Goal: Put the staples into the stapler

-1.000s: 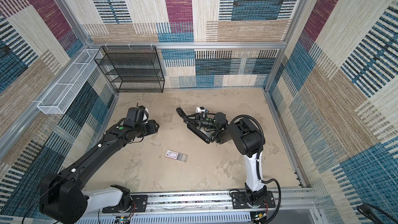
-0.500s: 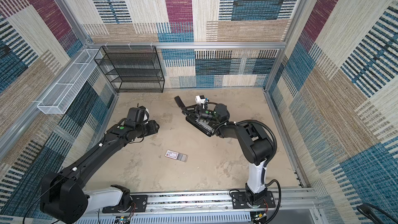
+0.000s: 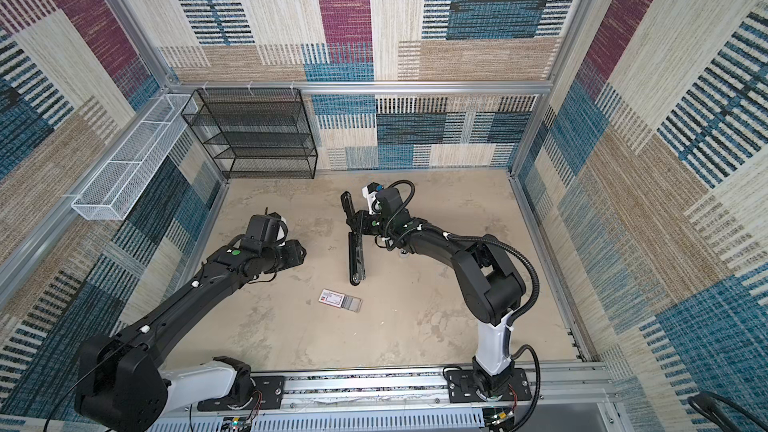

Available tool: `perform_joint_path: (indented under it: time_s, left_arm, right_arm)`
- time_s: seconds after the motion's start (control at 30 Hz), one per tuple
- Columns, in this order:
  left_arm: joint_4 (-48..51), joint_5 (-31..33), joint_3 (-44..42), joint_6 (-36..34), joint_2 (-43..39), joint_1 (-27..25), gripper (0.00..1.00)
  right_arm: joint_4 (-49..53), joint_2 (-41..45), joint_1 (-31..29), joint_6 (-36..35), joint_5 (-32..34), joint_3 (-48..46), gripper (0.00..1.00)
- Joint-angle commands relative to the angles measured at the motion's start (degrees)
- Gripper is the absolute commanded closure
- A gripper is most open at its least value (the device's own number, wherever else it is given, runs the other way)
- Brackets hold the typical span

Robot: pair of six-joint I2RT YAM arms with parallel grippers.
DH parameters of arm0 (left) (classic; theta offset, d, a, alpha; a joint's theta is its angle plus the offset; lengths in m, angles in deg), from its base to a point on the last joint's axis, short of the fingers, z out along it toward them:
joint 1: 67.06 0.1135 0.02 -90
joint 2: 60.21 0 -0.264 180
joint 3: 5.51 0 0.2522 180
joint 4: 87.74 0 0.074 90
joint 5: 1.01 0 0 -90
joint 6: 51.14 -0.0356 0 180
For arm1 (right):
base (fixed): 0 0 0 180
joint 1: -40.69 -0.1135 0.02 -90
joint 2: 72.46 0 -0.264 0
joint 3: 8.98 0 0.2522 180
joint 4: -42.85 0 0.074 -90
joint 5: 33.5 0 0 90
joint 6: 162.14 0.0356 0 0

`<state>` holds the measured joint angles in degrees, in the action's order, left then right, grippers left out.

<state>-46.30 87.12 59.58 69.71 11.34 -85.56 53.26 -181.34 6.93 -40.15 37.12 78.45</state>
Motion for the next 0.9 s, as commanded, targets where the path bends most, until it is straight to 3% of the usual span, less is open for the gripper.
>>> perform_joint_path:
  time_s: [0.0, 0.27, 0.5, 0.6, 0.87]
  left_arm:
    - [-0.3, -0.3, -0.2, -0.2, -0.3, 0.0, 0.51]
    - [-0.8, -0.7, -1.1, 0.1, -0.1, 0.1, 0.51]
    - [-0.8, -0.8, -1.9, 0.1, -0.1, 0.1, 0.51]
    - [-1.2, -1.3, -2.2, 0.3, 0.2, 0.2, 0.51]
    - [-1.9, -4.5, -1.6, 0.5, 1.7, 0.1, 0.50]
  right_arm:
    - [6.1, -2.6, -1.8, -7.5, 9.2, 4.2, 1.00]
    - [18.8, -13.1, -6.1, -12.1, 24.2, 15.9, 1.00]
    - [23.3, -18.8, -7.5, -10.2, 27.5, 20.9, 1.00]
    - [22.5, -18.1, -7.5, -9.4, 25.4, 20.6, 0.78]
    - [20.0, -9.9, -7.1, -10.1, 25.3, 15.6, 0.50]
